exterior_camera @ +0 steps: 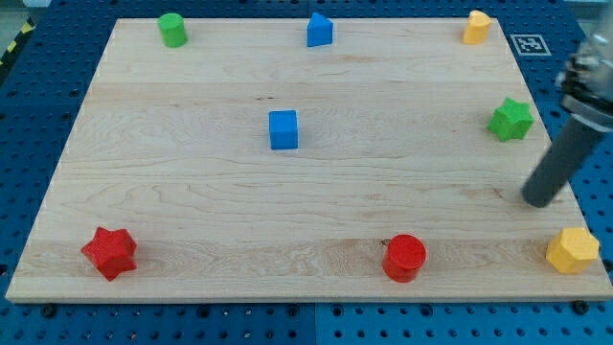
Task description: Slide the yellow hexagon slightly up
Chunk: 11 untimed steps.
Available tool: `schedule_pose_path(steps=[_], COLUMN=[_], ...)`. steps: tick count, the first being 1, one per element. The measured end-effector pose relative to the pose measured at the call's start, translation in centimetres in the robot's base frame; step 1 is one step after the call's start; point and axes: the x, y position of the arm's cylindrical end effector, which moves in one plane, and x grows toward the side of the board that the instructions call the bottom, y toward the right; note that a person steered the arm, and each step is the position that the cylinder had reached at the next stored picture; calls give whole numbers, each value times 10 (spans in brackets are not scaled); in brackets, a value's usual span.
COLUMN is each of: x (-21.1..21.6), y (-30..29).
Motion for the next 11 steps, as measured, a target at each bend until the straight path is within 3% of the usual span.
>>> schedule_pose_path(steps=[3, 4, 5, 11], x=[76, 85, 86, 63], y=[80, 47, 16, 6])
